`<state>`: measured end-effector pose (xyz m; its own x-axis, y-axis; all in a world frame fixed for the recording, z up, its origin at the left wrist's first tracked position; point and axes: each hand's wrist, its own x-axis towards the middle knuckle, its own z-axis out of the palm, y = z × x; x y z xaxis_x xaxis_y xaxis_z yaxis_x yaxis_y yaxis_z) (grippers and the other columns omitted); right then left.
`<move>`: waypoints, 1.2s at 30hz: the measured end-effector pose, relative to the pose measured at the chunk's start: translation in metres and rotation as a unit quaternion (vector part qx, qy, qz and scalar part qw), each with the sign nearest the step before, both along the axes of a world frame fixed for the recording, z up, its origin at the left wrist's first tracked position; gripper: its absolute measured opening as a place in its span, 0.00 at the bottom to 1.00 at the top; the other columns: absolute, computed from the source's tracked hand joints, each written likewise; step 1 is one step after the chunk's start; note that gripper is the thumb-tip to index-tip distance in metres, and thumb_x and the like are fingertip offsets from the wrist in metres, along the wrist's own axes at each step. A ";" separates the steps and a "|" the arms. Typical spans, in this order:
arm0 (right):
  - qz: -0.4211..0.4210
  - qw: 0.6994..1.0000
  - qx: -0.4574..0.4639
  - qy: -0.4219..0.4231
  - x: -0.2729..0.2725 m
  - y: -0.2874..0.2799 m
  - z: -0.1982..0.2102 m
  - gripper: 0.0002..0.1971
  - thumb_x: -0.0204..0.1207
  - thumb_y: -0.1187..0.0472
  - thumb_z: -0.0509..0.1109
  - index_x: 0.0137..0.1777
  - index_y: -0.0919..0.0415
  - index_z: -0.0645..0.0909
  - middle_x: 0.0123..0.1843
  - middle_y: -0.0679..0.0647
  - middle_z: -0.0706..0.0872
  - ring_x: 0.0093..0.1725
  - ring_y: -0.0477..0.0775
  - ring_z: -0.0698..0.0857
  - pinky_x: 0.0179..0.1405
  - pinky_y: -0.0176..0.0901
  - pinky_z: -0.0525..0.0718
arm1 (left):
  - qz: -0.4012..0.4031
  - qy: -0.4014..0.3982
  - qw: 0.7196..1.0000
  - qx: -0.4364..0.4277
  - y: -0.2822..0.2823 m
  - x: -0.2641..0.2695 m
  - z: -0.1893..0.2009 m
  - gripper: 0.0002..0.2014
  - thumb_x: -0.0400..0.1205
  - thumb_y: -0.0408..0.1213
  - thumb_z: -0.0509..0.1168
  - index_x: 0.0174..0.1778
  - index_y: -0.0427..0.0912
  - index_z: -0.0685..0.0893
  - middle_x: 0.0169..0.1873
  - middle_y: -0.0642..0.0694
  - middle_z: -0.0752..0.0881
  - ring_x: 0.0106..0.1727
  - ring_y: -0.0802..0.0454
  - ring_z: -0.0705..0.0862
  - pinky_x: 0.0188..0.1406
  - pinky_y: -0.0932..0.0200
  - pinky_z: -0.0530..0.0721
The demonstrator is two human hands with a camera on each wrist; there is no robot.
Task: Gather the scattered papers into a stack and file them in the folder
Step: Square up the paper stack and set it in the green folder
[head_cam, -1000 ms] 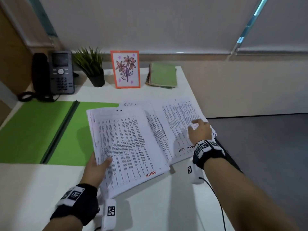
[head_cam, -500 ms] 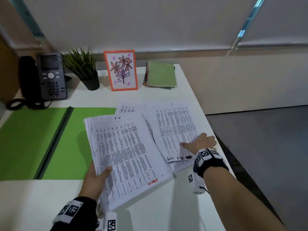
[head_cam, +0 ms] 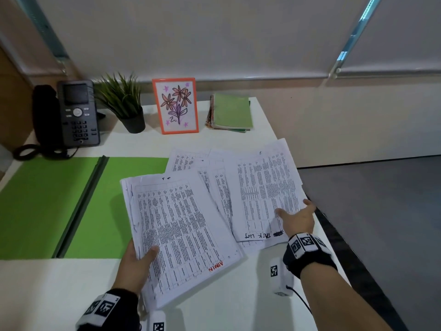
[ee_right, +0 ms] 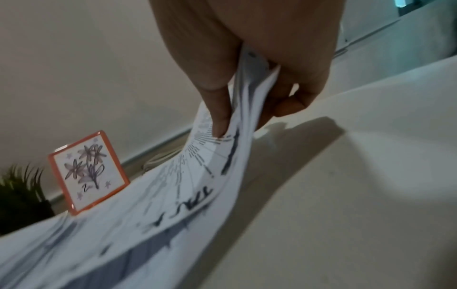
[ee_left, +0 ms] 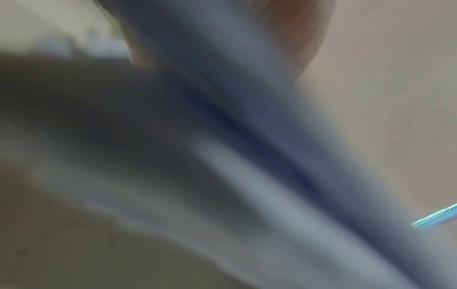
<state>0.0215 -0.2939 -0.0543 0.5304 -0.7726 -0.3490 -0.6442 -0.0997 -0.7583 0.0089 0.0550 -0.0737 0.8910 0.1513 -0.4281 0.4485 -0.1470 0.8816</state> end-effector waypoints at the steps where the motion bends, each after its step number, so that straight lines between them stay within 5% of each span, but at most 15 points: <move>1: 0.004 1.000 0.001 -0.003 -0.001 -0.001 0.002 0.32 0.73 0.63 0.75 0.74 0.65 0.65 0.64 0.69 0.81 0.63 0.68 0.82 0.56 0.52 0.79 | 0.000 0.004 1.000 0.001 0.000 -0.001 -0.001 0.27 0.81 0.33 0.65 0.77 0.43 0.67 0.70 0.41 0.77 0.71 0.41 0.75 0.73 0.47 0.68; 5: 0.025 0.996 -0.042 -0.070 -0.003 -0.005 0.010 0.11 0.76 0.63 0.71 0.55 0.68 0.82 0.51 0.64 0.87 0.54 0.66 0.86 0.49 0.47 0.81 | 0.006 0.019 1.000 0.007 0.006 -0.004 -0.003 0.29 0.81 0.34 0.65 0.78 0.44 0.66 0.72 0.42 0.76 0.72 0.41 0.74 0.74 0.46 0.67; 13: 0.014 0.966 0.056 -0.250 0.010 0.007 0.060 0.06 0.76 0.59 0.72 0.51 0.53 0.81 0.50 0.53 0.88 0.54 0.57 0.86 0.58 0.50 0.83 | 0.024 0.054 0.998 -0.022 0.010 -0.008 0.009 0.29 0.81 0.30 0.65 0.78 0.40 0.65 0.73 0.40 0.74 0.73 0.41 0.73 0.66 0.53 0.67; 17: 0.106 0.965 0.132 -0.202 0.010 0.039 0.061 0.16 0.76 0.59 0.72 0.63 0.57 0.81 0.60 0.53 0.87 0.60 0.56 0.85 0.65 0.53 0.80 | 0.046 0.067 0.996 -0.046 0.009 -0.007 0.013 0.29 0.79 0.33 0.67 0.77 0.40 0.66 0.71 0.46 0.74 0.71 0.41 0.73 0.64 0.53 0.67; 20: 0.186 0.964 0.147 -0.120 0.000 0.073 0.048 0.20 0.76 0.58 0.72 0.68 0.58 0.77 0.65 0.52 0.83 0.62 0.53 0.82 0.64 0.50 0.78 | 0.062 0.099 0.989 -0.088 0.005 -0.009 0.028 0.31 0.75 0.51 0.64 0.73 0.44 0.71 0.74 0.42 0.73 0.70 0.44 0.72 0.62 0.52 0.68; 24: 0.256 0.957 0.136 -0.010 -0.009 0.121 0.029 0.26 0.78 0.57 0.70 0.75 0.59 0.69 0.72 0.57 0.76 0.74 0.59 0.74 0.72 0.54 0.70 | 0.086 0.158 0.960 -0.215 0.001 -0.017 0.048 0.28 0.81 0.62 0.50 0.69 0.48 0.75 0.45 0.50 0.87 0.49 0.46 0.83 0.45 0.52 0.79; 27: 0.252 0.959 0.129 0.023 -0.009 0.136 0.019 0.36 0.78 0.56 0.70 0.81 0.67 0.59 0.81 0.60 0.65 0.80 0.60 0.64 0.77 0.50 0.62 | 0.060 0.111 0.984 -0.123 0.005 -0.009 0.034 0.42 0.72 0.68 0.61 0.79 0.50 0.64 0.72 0.53 0.73 0.76 0.46 0.69 0.73 0.47 0.66; 31: 0.292 0.950 0.100 0.052 -0.005 0.147 0.002 0.41 0.75 0.53 0.73 0.82 0.63 0.55 0.83 0.58 0.61 0.82 0.57 0.61 0.79 0.48 0.61 | 0.040 0.067 0.995 -0.054 0.014 -0.004 0.015 0.35 0.75 0.40 0.73 0.77 0.45 0.67 0.73 0.46 0.75 0.66 0.49 0.76 0.67 0.54 0.69; 36: 0.303 0.950 0.073 0.010 -0.002 0.139 0.008 0.39 0.68 0.46 0.77 0.76 0.54 0.63 0.76 0.57 0.72 0.75 0.60 0.72 0.73 0.54 0.72 | 0.026 0.028 0.999 -0.002 0.018 -0.002 0.015 0.38 0.76 0.34 0.72 0.80 0.42 0.61 0.72 0.45 0.74 0.75 0.44 0.72 0.73 0.51 0.67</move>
<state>0.0192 -0.1552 -0.0459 0.8545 -0.2696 -0.4441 -0.5167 -0.3523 -0.7803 0.0064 0.0726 -0.0584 0.8561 0.1947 -0.4786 0.5049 -0.1179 0.8551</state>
